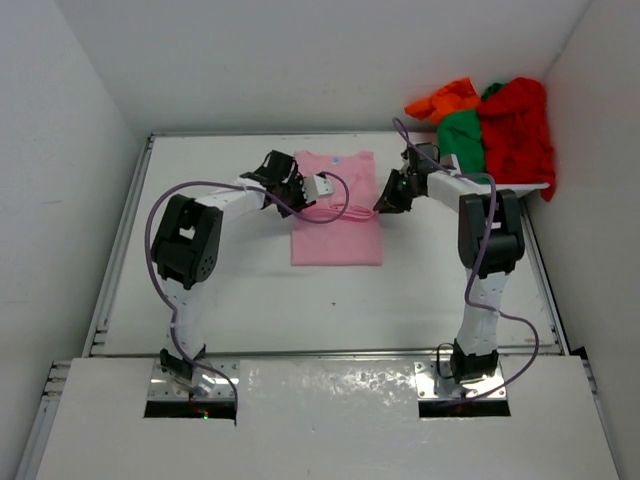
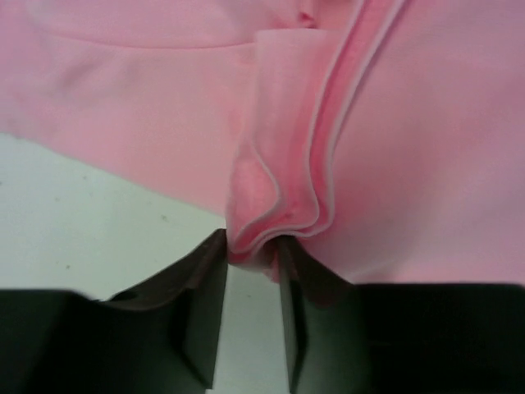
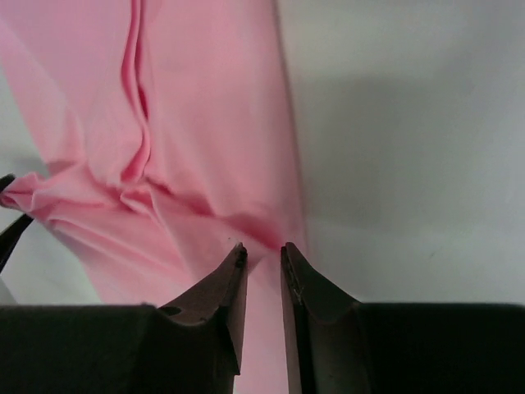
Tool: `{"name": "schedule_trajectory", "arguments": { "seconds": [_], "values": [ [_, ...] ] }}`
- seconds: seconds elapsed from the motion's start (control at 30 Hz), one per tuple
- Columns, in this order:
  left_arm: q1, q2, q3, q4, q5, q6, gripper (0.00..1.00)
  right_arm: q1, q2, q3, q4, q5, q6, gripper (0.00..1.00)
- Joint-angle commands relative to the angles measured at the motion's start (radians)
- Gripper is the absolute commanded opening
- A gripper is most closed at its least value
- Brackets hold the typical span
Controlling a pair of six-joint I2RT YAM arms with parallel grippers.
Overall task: Fold and stack the t-shirts
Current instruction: Fold the folded rectangular tshirt in 1/3 of the way, then grab one side of the 2/3 rectangular tshirt with both arms
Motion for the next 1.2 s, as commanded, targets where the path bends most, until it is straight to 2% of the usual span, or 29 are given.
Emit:
{"name": "schedule_trajectory", "arguments": {
  "seconds": [0.0, 0.07, 0.1, 0.17, 0.23, 0.27, 0.4, 0.47, 0.5, 0.57, 0.63, 0.67, 0.73, 0.8, 0.9, 1.17],
  "values": [
    [0.012, 0.024, 0.061, 0.143, -0.102, -0.091, 0.3, -0.04, 0.044, 0.128, 0.005, 0.056, -0.047, 0.23],
    [0.012, 0.042, 0.101, 0.179, -0.181, -0.171, 0.33, -0.048, 0.072, 0.19, -0.022, 0.108, -0.074, 0.24],
    [0.013, 0.064, 0.148, 0.178, -0.26, -0.197, 0.38, -0.051, 0.076, 0.256, -0.056, 0.157, -0.125, 0.25],
    [0.02, 0.084, 0.188, 0.161, -0.327, -0.269, 0.44, -0.051, 0.069, 0.319, -0.082, 0.198, -0.176, 0.27],
    [0.036, 0.085, 0.223, 0.157, -0.377, -0.321, 0.49, -0.051, 0.038, 0.316, -0.081, 0.218, -0.243, 0.28],
    [0.046, 0.082, 0.231, 0.154, -0.384, -0.332, 0.5, -0.05, -0.01, 0.299, -0.067, 0.223, -0.26, 0.28],
    [0.084, 0.067, 0.294, 0.106, -0.401, -0.373, 0.51, -0.008, -0.178, 0.039, 0.057, 0.177, -0.277, 0.3],
    [0.086, 0.031, 0.328, 0.028, -0.37, -0.32, 0.51, 0.004, -0.221, -0.027, 0.065, 0.163, -0.25, 0.33],
    [0.083, 0.007, 0.323, -0.007, -0.298, -0.276, 0.47, 0.007, -0.245, -0.064, 0.045, 0.156, -0.21, 0.34],
    [0.057, -0.101, 0.248, -0.096, -0.159, -0.09, 0.47, 0.012, -0.261, -0.105, -0.06, 0.151, -0.188, 0.41],
    [0.018, -0.181, 0.08, -0.153, -0.137, 0.13, 0.47, 0.028, -0.299, -0.153, -0.103, 0.14, -0.179, 0.47],
    [-0.024, -0.242, 0.022, -0.185, -0.143, 0.178, 0.47, 0.051, -0.31, -0.203, -0.111, 0.14, -0.174, 0.54],
    [-0.062, -0.279, -0.127, -0.23, -0.154, 0.289, 0.47, 0.076, -0.327, -0.238, -0.131, 0.126, -0.164, 0.58],
    [-0.097, -0.324, -0.245, -0.219, -0.125, 0.327, 0.47, 0.093, -0.325, -0.282, -0.134, 0.096, -0.129, 0.59],
    [-0.141, -0.339, -0.321, -0.209, -0.097, 0.335, 0.52, 0.098, -0.325, -0.36, -0.096, 0.08, -0.087, 0.59],
    [-0.168, -0.286, -0.352, -0.104, -0.118, 0.323, 0.57, 0.107, -0.31, -0.477, 0.002, 0.034, -0.006, 0.57]
  ]
}}
